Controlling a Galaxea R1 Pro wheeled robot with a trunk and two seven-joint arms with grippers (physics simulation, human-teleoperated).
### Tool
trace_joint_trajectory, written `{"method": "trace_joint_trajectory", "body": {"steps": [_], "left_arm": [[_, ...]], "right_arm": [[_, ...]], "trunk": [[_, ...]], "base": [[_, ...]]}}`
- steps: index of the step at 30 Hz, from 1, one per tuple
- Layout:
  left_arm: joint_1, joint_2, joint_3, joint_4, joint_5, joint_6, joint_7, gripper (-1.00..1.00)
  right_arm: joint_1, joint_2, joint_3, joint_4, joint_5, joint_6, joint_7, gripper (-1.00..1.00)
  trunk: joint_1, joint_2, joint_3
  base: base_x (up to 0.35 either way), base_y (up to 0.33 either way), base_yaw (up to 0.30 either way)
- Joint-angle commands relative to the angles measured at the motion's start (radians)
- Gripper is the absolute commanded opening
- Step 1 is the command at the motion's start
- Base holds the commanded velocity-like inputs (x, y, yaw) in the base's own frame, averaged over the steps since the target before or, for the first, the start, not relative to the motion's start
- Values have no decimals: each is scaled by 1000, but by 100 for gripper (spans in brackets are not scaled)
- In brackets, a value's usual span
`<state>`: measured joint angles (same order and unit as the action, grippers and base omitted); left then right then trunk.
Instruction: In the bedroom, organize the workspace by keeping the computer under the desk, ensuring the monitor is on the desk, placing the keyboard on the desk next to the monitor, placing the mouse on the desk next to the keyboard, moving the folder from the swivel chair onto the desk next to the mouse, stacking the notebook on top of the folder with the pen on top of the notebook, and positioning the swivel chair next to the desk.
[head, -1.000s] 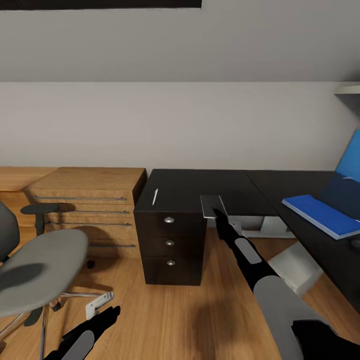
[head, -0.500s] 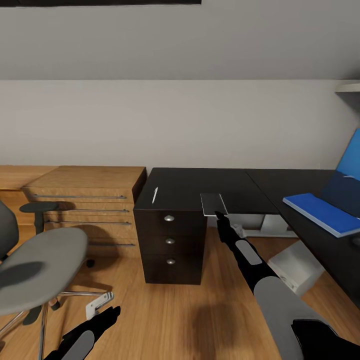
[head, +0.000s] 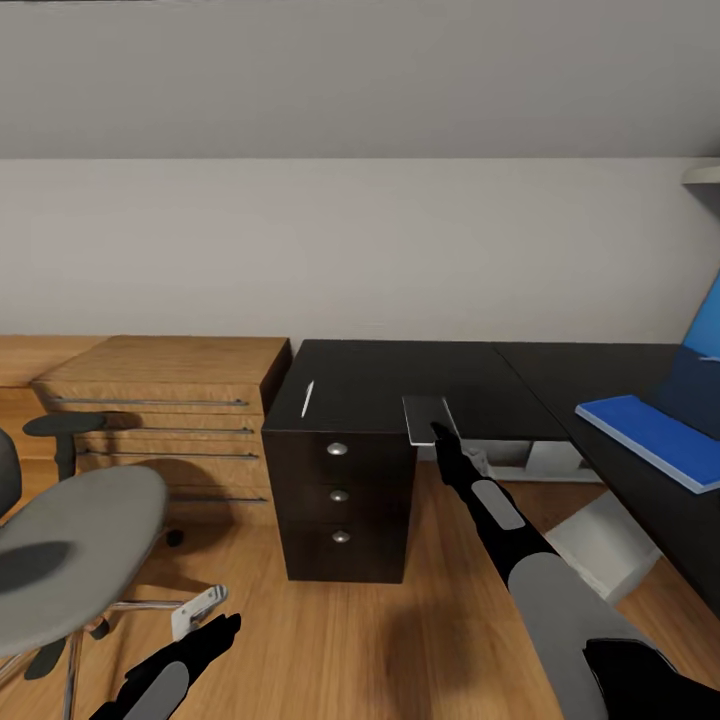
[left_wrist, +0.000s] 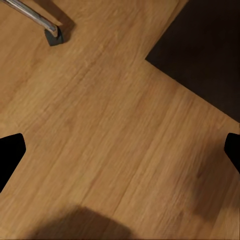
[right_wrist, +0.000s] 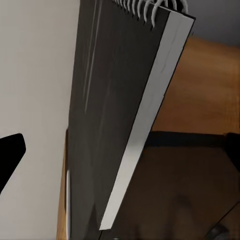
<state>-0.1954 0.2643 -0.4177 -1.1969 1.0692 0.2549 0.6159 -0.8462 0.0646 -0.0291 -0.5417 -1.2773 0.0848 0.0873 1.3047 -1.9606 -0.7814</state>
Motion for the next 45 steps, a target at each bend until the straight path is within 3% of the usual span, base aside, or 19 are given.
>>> {"method": "trace_joint_trajectory", "body": {"steps": [1, 39, 40, 45], "left_arm": [[-1, 1, -3, -1, 5, 1, 7, 100], [-1, 1, -24, -1, 3, 1, 7, 100], [-1, 1, -24, -1, 3, 1, 7, 100], [-1, 1, -24, -1, 4, 1, 7, 100]], "right_arm": [[-1, 0, -3, 0, -8, 4, 3, 100], [-1, 0, -3, 0, -5, -9, 3, 100], [-1, 0, -3, 0, -5, -10, 3, -100], [-1, 0, -3, -2, -4, -10, 3, -100]], "trunk": [[0, 0, -1], [0, 0, -1], [0, 0, -1], [0, 0, -1]], "base": [[99, 0, 0], [40, 8, 0], [3, 1, 0], [1, 0, 0]]}}
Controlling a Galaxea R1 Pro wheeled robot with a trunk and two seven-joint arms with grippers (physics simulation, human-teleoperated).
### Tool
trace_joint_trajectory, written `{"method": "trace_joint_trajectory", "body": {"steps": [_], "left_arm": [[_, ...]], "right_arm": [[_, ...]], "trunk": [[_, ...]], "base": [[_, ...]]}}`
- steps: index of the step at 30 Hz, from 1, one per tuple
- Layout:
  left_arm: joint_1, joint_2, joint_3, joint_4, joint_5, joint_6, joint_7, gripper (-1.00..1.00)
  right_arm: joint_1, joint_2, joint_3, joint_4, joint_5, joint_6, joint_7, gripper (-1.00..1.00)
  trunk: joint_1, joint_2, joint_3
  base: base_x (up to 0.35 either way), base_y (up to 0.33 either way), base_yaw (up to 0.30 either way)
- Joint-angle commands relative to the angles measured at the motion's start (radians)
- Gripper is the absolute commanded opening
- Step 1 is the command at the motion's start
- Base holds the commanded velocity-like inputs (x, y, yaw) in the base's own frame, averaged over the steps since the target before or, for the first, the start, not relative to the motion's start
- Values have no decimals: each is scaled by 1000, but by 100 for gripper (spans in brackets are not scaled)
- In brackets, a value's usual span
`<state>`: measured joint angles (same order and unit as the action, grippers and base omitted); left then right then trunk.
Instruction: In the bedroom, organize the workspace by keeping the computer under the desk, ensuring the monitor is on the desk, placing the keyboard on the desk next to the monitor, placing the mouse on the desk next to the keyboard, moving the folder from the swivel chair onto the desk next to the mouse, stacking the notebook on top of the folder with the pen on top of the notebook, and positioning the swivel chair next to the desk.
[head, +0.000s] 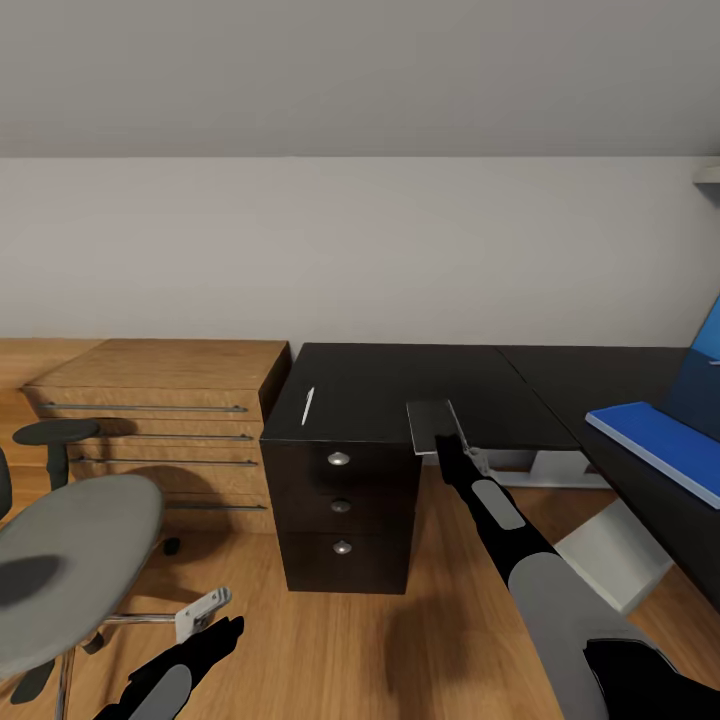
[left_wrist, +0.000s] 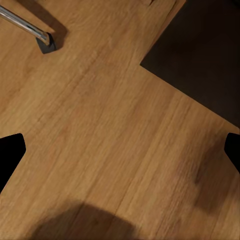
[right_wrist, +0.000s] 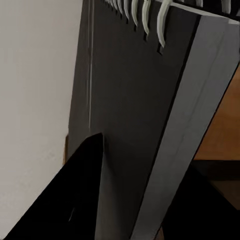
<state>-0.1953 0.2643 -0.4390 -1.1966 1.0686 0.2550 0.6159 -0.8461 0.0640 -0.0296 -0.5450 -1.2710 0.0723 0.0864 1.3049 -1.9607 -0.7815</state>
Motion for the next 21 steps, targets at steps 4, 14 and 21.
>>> {"method": "trace_joint_trajectory", "body": {"steps": [4, 14, 21], "left_arm": [[-1, 1, -3, -1, 4, 1, 7, 100], [-1, 0, -4, -1, 4, 1, 7, 100], [-1, 0, -4, -1, 4, 1, 8, 100]], "right_arm": [[-1, -1, -2, 1, -10, 3, 4, -100], [-1, 0, -3, -4, -13, 4, 5, -100], [-1, 0, -2, -7, -13, 3, 8, -100]], "trunk": [[0, 0, -1], [-19, 35, 15], [-46, 84, 37]], "base": [[0, 0, 0], [0, 0, 0], [0, 0, 0]]}}
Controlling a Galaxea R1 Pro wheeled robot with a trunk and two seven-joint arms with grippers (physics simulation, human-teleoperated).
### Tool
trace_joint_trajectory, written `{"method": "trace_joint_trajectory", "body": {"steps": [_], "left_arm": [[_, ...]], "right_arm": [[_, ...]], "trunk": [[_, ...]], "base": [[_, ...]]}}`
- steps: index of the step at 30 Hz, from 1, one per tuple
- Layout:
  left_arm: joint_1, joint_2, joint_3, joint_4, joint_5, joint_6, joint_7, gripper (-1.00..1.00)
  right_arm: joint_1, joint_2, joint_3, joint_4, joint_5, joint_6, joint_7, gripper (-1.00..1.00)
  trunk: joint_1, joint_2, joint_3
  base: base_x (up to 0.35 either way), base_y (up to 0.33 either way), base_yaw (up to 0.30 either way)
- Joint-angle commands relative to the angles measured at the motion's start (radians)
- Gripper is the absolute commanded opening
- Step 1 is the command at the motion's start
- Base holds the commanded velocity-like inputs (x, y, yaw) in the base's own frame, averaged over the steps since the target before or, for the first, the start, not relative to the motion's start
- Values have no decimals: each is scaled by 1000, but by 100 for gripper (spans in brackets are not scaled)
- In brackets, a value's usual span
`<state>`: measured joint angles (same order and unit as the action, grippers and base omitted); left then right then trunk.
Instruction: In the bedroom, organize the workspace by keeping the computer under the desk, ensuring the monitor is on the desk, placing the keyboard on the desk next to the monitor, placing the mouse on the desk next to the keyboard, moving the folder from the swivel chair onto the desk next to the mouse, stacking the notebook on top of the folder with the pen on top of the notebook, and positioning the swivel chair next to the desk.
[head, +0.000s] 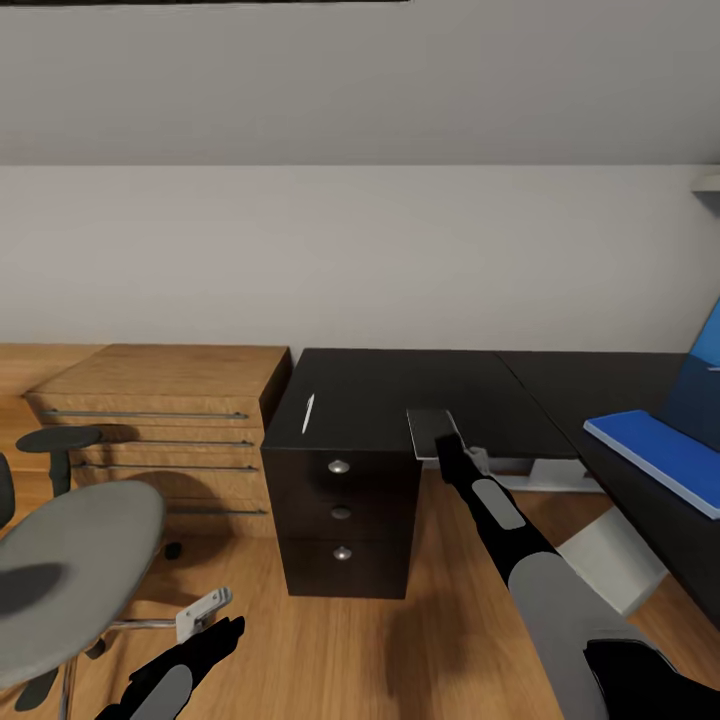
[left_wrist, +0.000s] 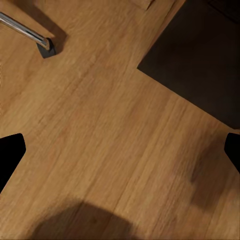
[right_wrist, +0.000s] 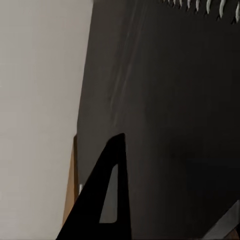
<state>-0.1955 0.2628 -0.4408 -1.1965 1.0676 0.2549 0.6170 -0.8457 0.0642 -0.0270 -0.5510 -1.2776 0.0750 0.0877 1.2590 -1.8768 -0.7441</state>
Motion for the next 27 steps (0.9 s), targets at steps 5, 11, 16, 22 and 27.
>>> {"method": "trace_joint_trajectory", "body": {"steps": [5, 11, 16, 22, 27], "left_arm": [[-1, 1, -3, -2, 5, 1, 7, 100], [-1, 1, -12, 0, 7, 1, 7, 100], [-1, 0, -26, 1, 9, 3, 8, 100], [-1, 0, -43, 9, 9, 6, 10, 100], [-1, -3, -48, 34, 4, 7, 10, 100]], "right_arm": [[-1, -1, -1, -39, -2, -1, 5, -100], [-1, -1, -1, -81, 1, 0, 2, -100], [-1, -2, -1, -90, 0, 0, 1, -100], [2, -3, -1, -113, 0, 1, 1, -100], [9, -3, -2, -123, 0, 2, 1, -100]], "trunk": [[-19, 35, 15], [-42, 77, 34], [-62, 112, 49], [-85, 154, 68], [-104, 189, 84]], "base": [[0, 0, 0], [0, 0, 0], [0, 0, 0], [0, 0, 0], [0, 0, 0]]}}
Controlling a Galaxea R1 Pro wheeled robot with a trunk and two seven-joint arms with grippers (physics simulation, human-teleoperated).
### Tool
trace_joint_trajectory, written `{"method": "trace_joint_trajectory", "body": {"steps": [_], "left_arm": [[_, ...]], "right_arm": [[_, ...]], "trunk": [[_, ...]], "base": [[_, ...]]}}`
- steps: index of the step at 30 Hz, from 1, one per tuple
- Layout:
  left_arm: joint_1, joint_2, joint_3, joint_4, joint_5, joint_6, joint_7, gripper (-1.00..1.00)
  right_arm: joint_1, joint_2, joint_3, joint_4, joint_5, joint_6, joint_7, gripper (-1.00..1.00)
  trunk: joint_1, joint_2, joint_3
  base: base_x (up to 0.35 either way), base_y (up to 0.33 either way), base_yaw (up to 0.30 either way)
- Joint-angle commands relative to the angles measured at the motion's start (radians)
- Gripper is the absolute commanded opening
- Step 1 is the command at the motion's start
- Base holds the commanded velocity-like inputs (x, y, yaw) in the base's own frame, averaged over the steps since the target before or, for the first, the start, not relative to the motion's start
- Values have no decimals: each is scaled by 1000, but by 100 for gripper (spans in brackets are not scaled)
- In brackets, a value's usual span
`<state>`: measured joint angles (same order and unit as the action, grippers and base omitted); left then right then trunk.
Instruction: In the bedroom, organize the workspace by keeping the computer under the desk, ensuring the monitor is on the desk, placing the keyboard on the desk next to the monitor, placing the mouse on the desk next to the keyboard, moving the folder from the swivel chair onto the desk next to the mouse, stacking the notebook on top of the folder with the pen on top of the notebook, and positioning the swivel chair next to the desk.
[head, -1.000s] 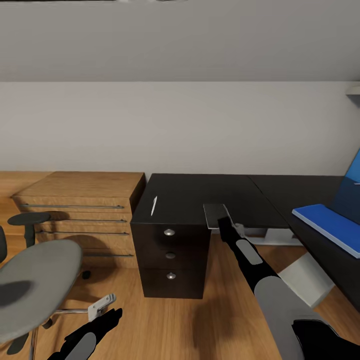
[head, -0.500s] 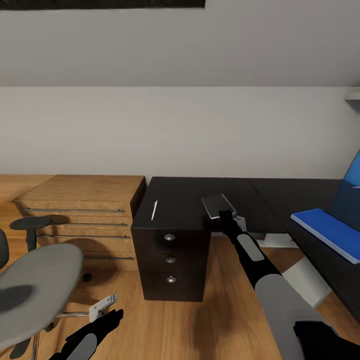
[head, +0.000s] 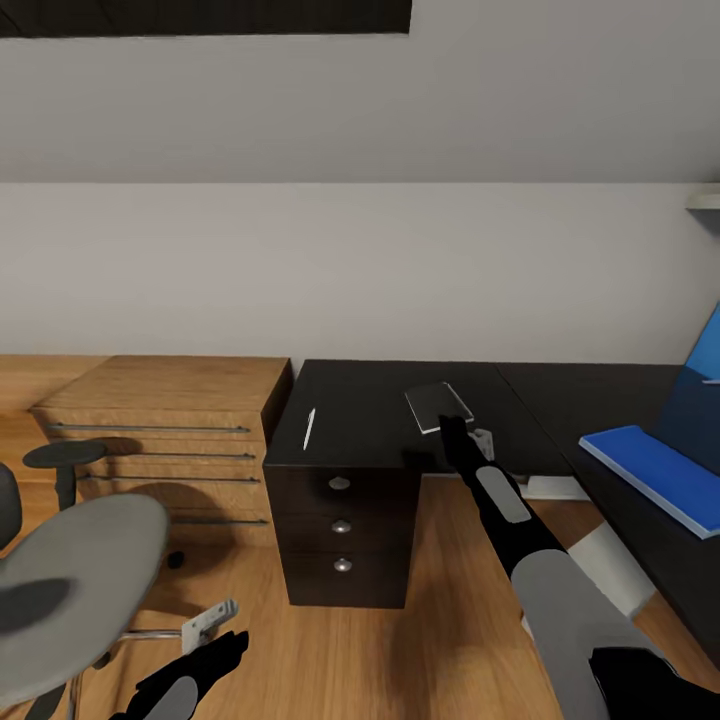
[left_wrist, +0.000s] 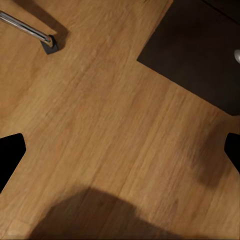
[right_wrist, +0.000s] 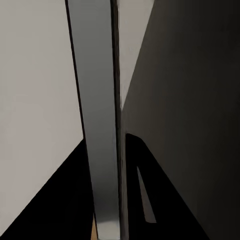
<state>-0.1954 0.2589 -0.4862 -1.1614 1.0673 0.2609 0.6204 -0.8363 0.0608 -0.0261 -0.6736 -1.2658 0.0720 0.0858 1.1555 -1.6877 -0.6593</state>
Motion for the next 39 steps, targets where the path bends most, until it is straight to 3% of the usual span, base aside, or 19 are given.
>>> {"method": "trace_joint_trajectory", "body": {"steps": [1, 8, 15, 21, 27, 34, 37, 38, 39], "left_arm": [[-1, 1, -3, -1, 4, 1, 7, 100], [-1, -10, -9, 4, 3, 3, 6, 100], [-1, -13, -63, 18, 1, 3, 5, 100], [-1, -13, -81, 19, -12, 3, 5, 100], [-1, -13, -90, 27, -18, 2, 4, 100], [-1, -13, -198, 118, -18, -7, 5, 100], [-1, -14, -226, 166, -17, -22, 5, 100], [-1, -24, -242, 257, -18, -79, 3, 100], [-1, -29, -243, 269, -19, -90, 3, 100]], "right_arm": [[0, 1, -2, 0, -12, 5, 3, -100], [0, 1, -3, -2, -17, 7, 6, -100], [1, 0, -3, -9, -18, 9, 10, -100], [2, -1, -3, -11, -18, 11, 11, -100], [8, -7, -3, -29, -17, 11, 11, -100], [15, -14, -4, -45, -23, 13, 11, -100], [16, -14, -4, -47, -42, 14, 11, -100], [17, -14, -5, -47, -66, 10, 11, -100], [17, -13, -5, -47, -68, 9, 11, -100]], "trunk": [[-4, 7, 2], [-31, 56, 24], [-58, 105, 46], [-81, 147, 65], [-81, 147, 65], [-81, 147, 65], [-81, 147, 65], [-81, 147, 65], [-81, 147, 65]], "base": [[0, 0, 0], [0, 0, 0], [0, 0, 0], [0, 0, 0], [0, 0, 0], [0, 0, 0], [0, 0, 0], [0, 0, 0], [0, 0, 0]]}}
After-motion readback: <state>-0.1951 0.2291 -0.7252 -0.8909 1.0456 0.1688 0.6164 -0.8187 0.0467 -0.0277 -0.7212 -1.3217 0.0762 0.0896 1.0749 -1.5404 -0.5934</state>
